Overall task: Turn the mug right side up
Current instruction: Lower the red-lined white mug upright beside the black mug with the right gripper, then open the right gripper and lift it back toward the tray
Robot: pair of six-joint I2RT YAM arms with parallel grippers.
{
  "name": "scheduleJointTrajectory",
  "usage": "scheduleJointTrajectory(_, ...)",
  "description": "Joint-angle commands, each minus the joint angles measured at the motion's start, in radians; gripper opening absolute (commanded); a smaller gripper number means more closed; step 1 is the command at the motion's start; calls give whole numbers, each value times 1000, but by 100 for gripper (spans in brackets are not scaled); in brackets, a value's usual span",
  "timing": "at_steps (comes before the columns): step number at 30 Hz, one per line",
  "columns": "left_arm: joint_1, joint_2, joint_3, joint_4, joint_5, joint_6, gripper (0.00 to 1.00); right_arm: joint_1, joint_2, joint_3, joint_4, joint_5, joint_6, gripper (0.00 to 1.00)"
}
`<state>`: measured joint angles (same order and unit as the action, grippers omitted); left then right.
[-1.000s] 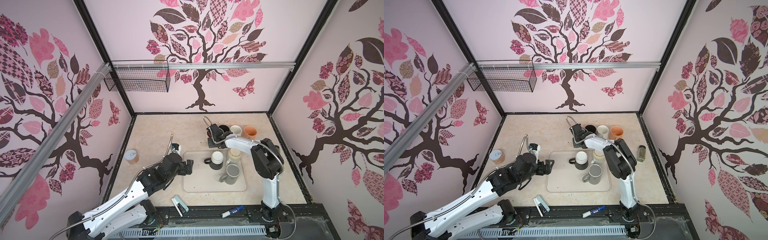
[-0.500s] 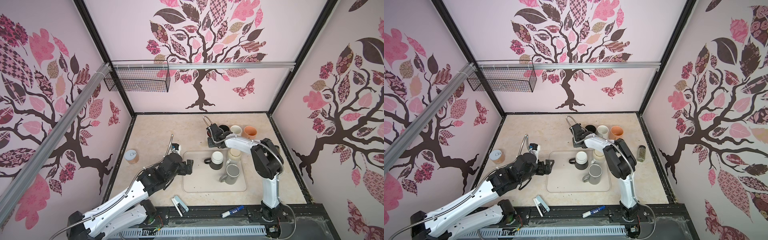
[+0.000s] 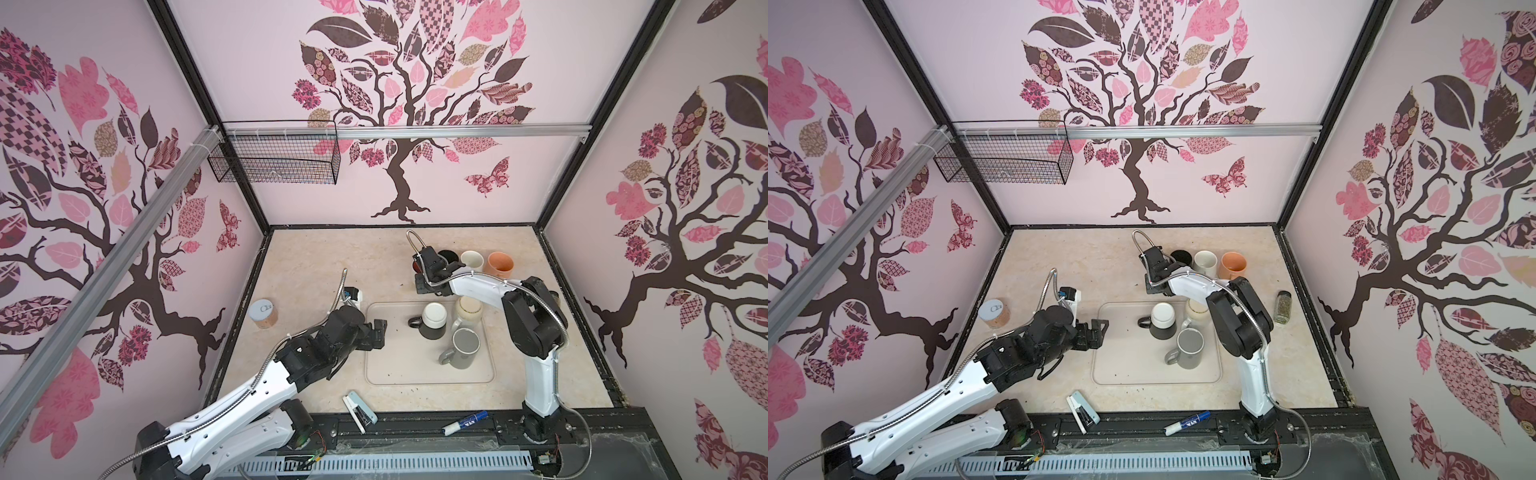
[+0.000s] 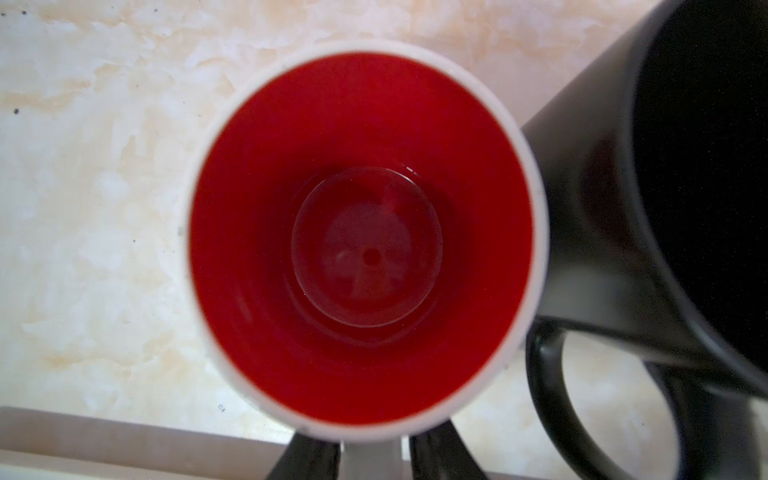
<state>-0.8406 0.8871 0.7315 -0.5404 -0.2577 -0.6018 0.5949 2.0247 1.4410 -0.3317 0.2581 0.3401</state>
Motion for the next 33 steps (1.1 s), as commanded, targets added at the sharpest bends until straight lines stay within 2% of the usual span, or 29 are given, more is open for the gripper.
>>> scheduleJointTrajectory(1, -2, -5, 9, 10, -4, 15, 96, 8, -60, 62, -39, 10, -13, 32)
scheduleJointTrajectory(9, 11, -4, 2, 11, -5, 23, 96, 16, -239, 91, -104, 19, -65, 36)
scheduleJointTrajectory(14, 16, 5, -18, 36, -12, 32, 96, 66, -397, -8, -43, -20, -72, 40)
scheduleJointTrajectory(18, 18, 50, -4, 6, -85, 30, 96, 134, -490, -71, -55, -4, -81, 41)
scheduleJointTrajectory(24, 18, 102, 14, -25, -212, 60, 96, 156, -639, -216, -41, -29, -58, 43)
scheduleJointTrajectory(28, 16, 78, -16, 58, -240, 183, 96, 157, -711, -248, -75, 28, -76, 43)
scheduleJointTrajectory(30, 22, 69, -19, 98, -232, 213, 96, 156, -736, -266, -73, 31, -79, 44)
scheduleJointTrajectory(32, 63, 88, 16, 89, -96, 250, 95, 156, -750, -282, -72, 26, -80, 44)
scheduleJointTrajectory(33, 70, 101, 27, 98, -73, 259, 95, 157, -752, -291, -72, 28, -77, 44)
